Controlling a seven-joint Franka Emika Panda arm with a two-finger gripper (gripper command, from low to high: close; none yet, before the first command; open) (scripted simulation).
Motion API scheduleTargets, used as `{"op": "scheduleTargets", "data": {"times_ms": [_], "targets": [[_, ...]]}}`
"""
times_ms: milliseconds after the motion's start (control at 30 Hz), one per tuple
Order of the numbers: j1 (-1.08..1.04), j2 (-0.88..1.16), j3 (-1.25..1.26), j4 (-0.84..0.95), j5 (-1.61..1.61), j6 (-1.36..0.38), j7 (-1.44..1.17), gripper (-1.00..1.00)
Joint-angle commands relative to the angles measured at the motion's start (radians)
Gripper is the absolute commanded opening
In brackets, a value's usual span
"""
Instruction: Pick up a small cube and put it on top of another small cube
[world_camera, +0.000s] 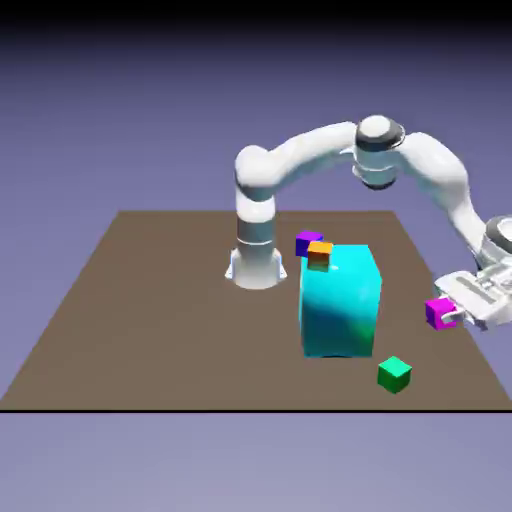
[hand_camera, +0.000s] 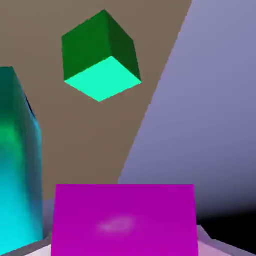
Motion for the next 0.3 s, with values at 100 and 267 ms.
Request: {"op": "scheduleTargets", "data": {"times_ms": [100,267], "targets": [[0.01,-0.005,0.01,-0.109,0.007,0.104,0.014,-1.0],[0.011,-0.006,0.011,-0.119,0.007,0.114,0.015,1.0]]}}
